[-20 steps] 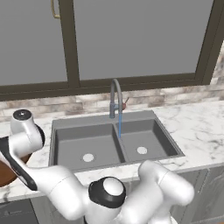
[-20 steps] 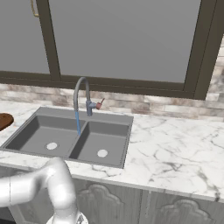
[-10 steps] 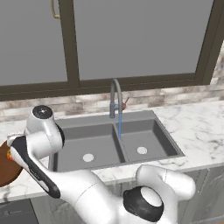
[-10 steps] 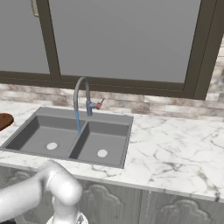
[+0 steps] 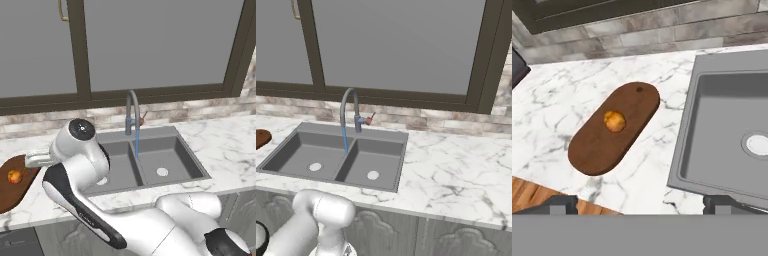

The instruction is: Pick the peach from the sink and place it on the cutting board to airdry. Then turn off the sink faucet.

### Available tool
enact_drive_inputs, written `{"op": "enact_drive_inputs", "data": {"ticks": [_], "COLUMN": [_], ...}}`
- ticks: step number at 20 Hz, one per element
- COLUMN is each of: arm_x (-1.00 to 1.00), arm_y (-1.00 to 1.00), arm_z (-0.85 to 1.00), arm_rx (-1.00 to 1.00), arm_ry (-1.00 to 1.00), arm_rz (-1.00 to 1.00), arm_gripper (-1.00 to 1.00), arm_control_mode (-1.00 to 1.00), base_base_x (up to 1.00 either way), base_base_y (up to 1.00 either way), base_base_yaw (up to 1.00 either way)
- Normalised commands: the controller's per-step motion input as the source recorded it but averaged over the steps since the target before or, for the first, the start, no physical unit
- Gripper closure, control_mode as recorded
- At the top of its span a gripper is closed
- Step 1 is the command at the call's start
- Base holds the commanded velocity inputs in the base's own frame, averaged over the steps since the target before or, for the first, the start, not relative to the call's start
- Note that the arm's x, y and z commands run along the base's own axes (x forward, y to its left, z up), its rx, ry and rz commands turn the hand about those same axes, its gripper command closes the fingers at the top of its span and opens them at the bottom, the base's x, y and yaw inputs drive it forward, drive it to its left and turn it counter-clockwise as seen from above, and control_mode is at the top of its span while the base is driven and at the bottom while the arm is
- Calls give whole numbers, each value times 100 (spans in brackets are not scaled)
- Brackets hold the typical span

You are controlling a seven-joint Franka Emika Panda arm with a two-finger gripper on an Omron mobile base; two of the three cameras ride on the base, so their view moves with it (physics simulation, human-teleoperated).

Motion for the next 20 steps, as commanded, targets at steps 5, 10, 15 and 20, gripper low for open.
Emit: {"op": "enact_drive_inputs", "data": {"ticks": [5, 10, 15, 20], "arm_x": [-87, -82, -70, -55], "arm_y": [-77, -76, -72, -41], "arm_z": [67, 63, 62, 31], "arm_rx": [5, 1, 3, 0], "arm_ry": [-8, -7, -7, -2], "arm_rz": [0, 0, 0, 0], "arm_gripper": [-100, -100, -100, -100], "arm_control_mode": [-100, -100, -100, -100], "base_base_x": [0, 0, 0, 0], "base_base_y": [0, 0, 0, 0], "base_base_yaw": [0, 0, 0, 0]}}
